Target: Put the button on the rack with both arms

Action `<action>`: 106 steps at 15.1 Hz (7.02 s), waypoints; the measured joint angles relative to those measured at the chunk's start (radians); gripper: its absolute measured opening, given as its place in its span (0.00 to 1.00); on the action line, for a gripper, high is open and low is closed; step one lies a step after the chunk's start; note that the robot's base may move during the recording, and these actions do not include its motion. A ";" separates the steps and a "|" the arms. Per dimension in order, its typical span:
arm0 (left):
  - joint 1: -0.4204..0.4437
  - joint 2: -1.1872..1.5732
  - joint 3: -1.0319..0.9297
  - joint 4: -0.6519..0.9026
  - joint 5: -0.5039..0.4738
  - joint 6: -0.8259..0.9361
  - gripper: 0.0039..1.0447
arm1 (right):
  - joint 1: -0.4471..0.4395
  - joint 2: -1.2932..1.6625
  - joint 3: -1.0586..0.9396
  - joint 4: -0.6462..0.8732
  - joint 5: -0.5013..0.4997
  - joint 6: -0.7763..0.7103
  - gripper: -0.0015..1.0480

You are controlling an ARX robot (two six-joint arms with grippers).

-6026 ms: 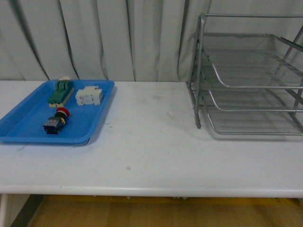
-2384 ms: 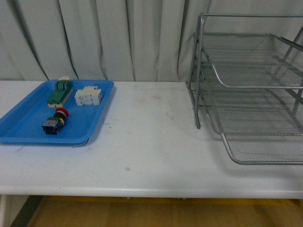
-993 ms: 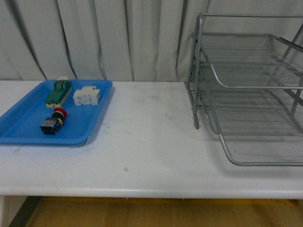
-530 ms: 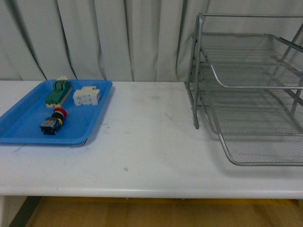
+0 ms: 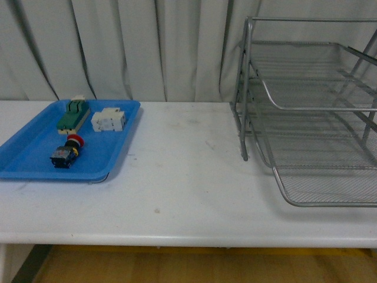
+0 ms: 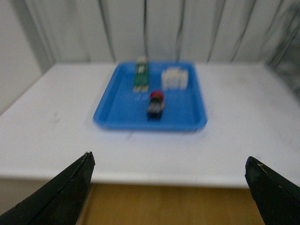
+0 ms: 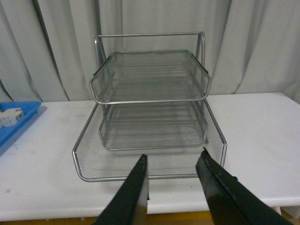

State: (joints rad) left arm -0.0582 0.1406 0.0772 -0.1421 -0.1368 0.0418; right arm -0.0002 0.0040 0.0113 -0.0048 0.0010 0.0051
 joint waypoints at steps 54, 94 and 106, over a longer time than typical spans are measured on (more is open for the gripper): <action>0.054 0.821 0.467 0.082 0.137 0.019 0.37 | 0.000 0.000 0.000 0.001 -0.001 0.000 0.94; -0.085 0.840 0.061 0.976 -0.010 -0.038 0.01 | 0.000 0.000 0.000 0.001 -0.001 -0.002 0.94; 0.058 0.374 -0.068 0.647 0.136 -0.039 0.01 | 0.000 0.000 0.000 0.001 -0.001 -0.003 0.94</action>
State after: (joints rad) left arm -0.0002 0.5144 0.0093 0.5053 -0.0010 0.0029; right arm -0.0002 0.0036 0.0113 -0.0040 0.0002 0.0025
